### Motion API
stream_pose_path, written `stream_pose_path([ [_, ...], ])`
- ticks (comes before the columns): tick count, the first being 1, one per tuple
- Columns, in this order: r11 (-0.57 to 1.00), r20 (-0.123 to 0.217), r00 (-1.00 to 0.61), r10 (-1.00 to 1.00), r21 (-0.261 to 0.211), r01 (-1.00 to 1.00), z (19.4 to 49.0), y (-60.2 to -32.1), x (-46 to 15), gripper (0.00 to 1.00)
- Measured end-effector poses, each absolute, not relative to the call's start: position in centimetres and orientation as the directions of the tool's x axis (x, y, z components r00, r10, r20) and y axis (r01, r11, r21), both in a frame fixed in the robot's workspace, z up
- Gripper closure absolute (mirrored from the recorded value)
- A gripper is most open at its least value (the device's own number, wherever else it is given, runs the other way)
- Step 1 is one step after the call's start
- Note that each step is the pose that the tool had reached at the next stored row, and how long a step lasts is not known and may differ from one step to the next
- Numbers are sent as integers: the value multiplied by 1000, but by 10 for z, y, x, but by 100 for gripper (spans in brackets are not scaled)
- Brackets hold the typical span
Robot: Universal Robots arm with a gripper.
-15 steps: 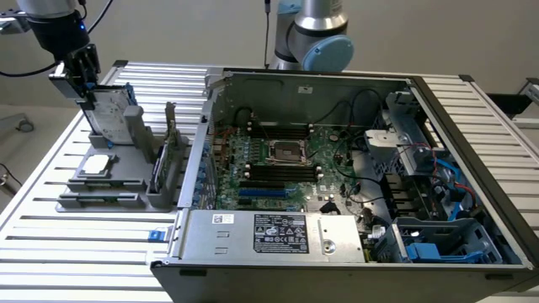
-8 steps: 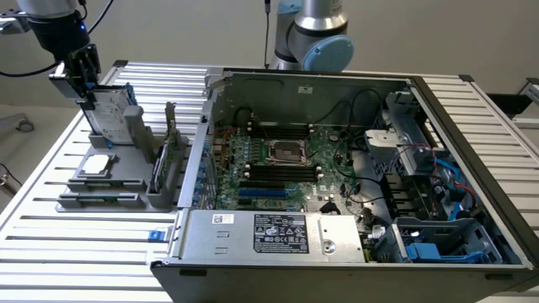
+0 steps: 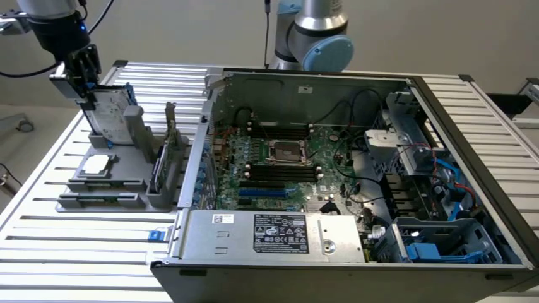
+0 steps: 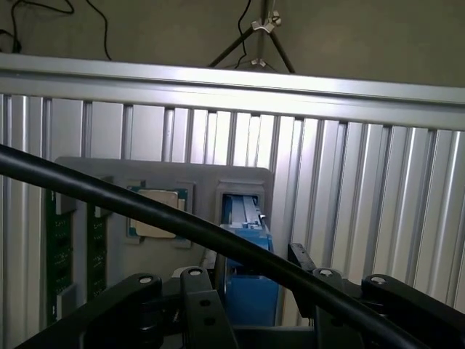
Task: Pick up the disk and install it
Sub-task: 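Pick up the disk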
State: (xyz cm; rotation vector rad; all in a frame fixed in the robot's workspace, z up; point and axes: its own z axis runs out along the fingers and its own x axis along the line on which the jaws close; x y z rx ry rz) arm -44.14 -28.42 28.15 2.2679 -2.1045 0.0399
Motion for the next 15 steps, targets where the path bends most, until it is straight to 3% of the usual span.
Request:
stream_pose_path([
  [6, -74, 51, 75, -996, 16, -997, 281, -284, -441, 49],
  [8, -74, 51, 75, -996, 16, -997, 281, -284, -441, 52],
  [10, -74, 51, 75, -996, 16, -997, 281, -284, -441, 64],
  [15, -74, 51, 75, -996, 16, -997, 281, -284, -441, 67],
])
